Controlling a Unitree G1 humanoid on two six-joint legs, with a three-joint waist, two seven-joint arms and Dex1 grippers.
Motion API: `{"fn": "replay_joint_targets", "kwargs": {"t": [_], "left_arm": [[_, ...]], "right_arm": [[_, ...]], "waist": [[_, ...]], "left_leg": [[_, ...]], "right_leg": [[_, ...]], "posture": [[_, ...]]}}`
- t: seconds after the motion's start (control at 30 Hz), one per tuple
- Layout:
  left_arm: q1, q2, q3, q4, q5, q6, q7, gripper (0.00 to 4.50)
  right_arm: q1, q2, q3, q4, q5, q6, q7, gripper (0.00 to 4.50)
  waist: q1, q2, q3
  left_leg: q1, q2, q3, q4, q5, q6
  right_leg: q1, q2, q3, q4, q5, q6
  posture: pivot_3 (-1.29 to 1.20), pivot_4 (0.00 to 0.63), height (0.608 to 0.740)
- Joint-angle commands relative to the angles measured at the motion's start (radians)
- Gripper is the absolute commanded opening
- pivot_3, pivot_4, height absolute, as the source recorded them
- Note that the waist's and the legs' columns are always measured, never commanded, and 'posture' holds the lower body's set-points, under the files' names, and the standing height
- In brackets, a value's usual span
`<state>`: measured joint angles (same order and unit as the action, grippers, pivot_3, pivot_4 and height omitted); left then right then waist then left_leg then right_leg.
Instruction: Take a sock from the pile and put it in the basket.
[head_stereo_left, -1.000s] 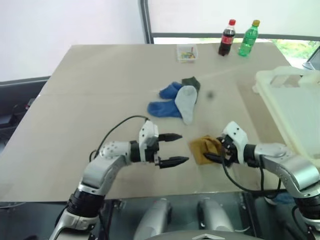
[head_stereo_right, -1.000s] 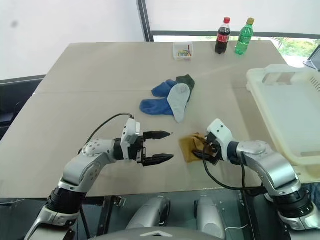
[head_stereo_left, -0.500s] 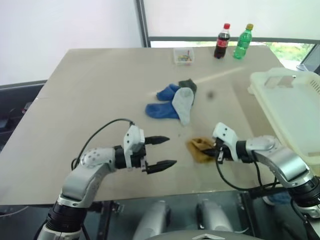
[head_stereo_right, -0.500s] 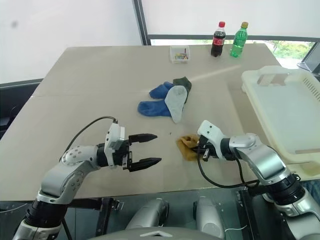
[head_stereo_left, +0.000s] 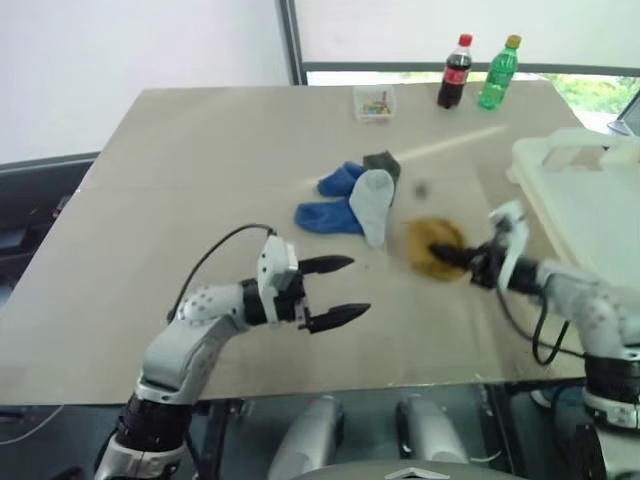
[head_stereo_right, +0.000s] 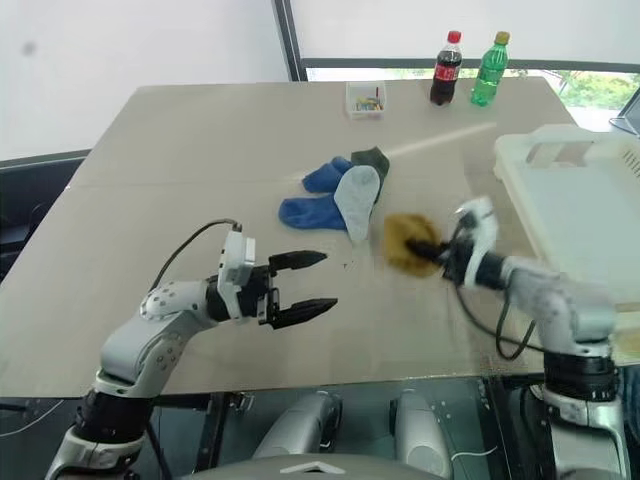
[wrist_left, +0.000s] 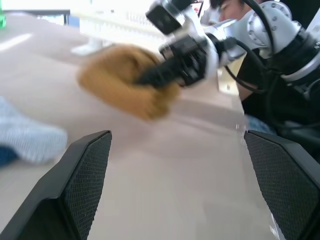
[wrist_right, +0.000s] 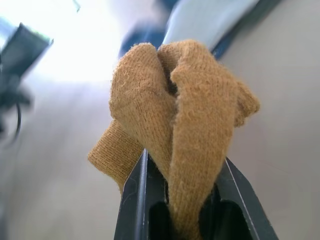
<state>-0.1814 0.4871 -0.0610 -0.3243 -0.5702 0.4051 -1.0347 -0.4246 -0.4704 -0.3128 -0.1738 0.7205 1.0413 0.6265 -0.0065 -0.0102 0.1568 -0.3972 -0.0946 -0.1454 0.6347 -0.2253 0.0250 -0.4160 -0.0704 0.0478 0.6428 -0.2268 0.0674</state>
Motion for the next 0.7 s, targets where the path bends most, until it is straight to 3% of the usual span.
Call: {"fn": "replay_joint_targets", "kwargs": {"t": [0.03,0.13,0.37,0.5,0.7], "left_arm": [[-0.049,-0.042,-0.007,-0.004,-0.030,0.005,0.029,4.50],[-0.072,-0.056,-0.018,0.013,-0.012,-0.003,0.038,4.50],[-0.101,-0.079,-0.023,0.043,0.001,-0.021,0.057,4.50],[-0.104,-0.101,-0.036,0.031,0.019,-0.031,0.087,4.50],[-0.081,-0.116,-0.046,-0.010,0.021,-0.020,0.124,4.50]], "right_arm": [[-0.170,-0.026,-0.213,0.123,0.003,-0.108,-0.178,0.01],[-0.302,-0.064,-0.259,0.297,-0.081,-0.220,-0.307,0.01],[-0.483,-0.131,-0.190,0.731,-0.277,-0.397,-0.448,0.01],[-0.570,-0.143,-0.232,0.993,-0.294,-0.497,-0.525,0.01],[-0.633,-0.182,-0.271,1.163,-0.275,-0.534,-0.552,0.01]], "waist": [[0.001,0.002,0.002],[-0.001,0.002,0.002],[-0.010,0.003,0.002],[-0.009,0.003,0.003],[-0.008,0.004,0.004]], "left_leg": [[0.000,-0.001,0.000,0.000,0.000,0.000],[-0.001,-0.002,0.000,-0.001,0.000,0.000],[-0.001,-0.001,0.004,-0.003,0.001,-0.001],[0.000,-0.002,0.006,-0.002,0.001,-0.001],[-0.001,-0.002,0.007,-0.002,0.001,-0.001]], "right_leg": [[0.000,0.000,0.000,0.000,0.000,0.000],[-0.001,0.000,0.000,0.000,0.000,0.000],[-0.002,0.000,0.003,0.000,0.000,0.000],[-0.002,0.002,0.005,0.000,0.000,0.000],[-0.002,0.002,0.006,-0.001,0.000,0.000]], "posture": [[0.00,0.150,0.740],[0.00,0.150,0.740],[0.00,0.150,0.740],[0.00,0.150,0.740],[0.00,0.150,0.740]]}}
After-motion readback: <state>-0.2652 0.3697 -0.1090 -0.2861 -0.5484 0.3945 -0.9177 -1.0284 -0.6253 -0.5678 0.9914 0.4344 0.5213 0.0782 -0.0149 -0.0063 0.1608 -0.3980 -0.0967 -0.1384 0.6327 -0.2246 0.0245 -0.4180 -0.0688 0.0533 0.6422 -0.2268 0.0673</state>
